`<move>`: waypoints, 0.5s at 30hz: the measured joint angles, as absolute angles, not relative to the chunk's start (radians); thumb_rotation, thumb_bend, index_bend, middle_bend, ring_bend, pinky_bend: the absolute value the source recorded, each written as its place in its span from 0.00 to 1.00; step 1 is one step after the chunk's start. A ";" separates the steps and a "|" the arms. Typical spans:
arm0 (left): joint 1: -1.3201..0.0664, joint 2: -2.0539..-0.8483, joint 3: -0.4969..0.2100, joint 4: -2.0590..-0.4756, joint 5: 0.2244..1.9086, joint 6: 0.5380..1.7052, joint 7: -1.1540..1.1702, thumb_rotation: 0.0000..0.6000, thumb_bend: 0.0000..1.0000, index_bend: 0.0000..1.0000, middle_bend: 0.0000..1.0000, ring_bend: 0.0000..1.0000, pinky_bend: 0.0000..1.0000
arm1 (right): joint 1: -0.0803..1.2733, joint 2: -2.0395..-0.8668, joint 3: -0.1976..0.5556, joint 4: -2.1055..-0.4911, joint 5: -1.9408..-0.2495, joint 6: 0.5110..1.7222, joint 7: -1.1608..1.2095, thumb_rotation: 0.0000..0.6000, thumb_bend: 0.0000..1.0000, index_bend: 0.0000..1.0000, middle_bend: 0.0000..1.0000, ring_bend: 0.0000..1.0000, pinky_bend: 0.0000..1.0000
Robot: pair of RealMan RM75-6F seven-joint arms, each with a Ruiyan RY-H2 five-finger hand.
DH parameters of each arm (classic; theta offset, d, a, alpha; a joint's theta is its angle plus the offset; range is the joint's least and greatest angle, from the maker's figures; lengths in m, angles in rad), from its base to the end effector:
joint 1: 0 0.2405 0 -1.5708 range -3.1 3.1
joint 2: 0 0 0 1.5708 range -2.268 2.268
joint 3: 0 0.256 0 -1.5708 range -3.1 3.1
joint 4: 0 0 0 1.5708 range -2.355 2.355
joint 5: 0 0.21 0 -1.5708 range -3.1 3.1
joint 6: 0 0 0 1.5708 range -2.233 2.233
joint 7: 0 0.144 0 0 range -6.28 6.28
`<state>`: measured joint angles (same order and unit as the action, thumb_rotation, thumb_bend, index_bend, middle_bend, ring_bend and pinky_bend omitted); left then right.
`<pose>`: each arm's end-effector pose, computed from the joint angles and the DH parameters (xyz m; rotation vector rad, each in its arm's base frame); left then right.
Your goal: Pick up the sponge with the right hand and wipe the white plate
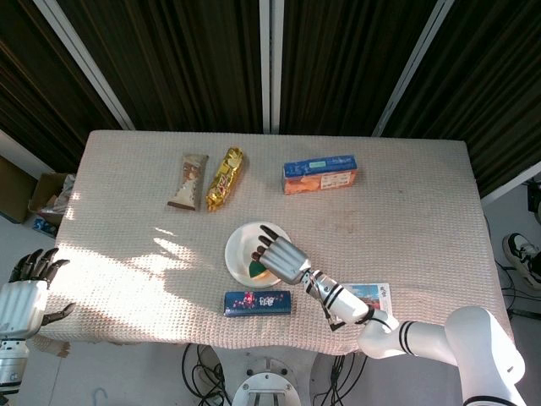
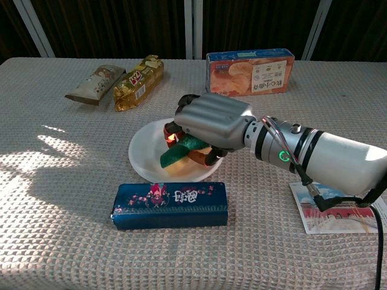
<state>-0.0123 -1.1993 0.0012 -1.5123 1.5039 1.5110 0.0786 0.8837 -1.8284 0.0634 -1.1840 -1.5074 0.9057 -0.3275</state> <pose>-0.3367 0.1473 0.1386 -1.3926 -0.8895 -0.7630 -0.0865 -0.3108 -0.1127 2.3087 -0.4458 0.9856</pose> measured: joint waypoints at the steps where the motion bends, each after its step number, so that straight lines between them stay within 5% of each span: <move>1: -0.012 -1.199 0.001 -1.513 1.504 1.512 0.079 1.00 0.00 0.25 0.12 0.07 0.12 | 0.884 -1.830 0.062 -1.182 -1.500 0.894 -0.341 1.00 0.43 0.66 0.46 0.23 0.11; 8: -0.010 -1.198 0.000 -1.515 1.506 1.518 0.079 1.00 0.00 0.25 0.12 0.07 0.12 | 0.873 -1.826 0.084 -1.197 -1.479 0.918 -0.352 1.00 0.43 0.66 0.46 0.23 0.11; 15: -0.010 -1.200 -0.002 -1.512 1.518 1.531 0.074 1.00 0.00 0.25 0.12 0.07 0.12 | 0.802 -1.701 0.102 -1.270 -1.475 1.027 -0.318 1.00 0.42 0.60 0.45 0.22 0.11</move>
<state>-0.0096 -1.1999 -0.0018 -1.5116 1.5176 1.5313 0.0745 0.8023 -1.7010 0.1019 -1.2704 -1.4754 1.0269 -0.3184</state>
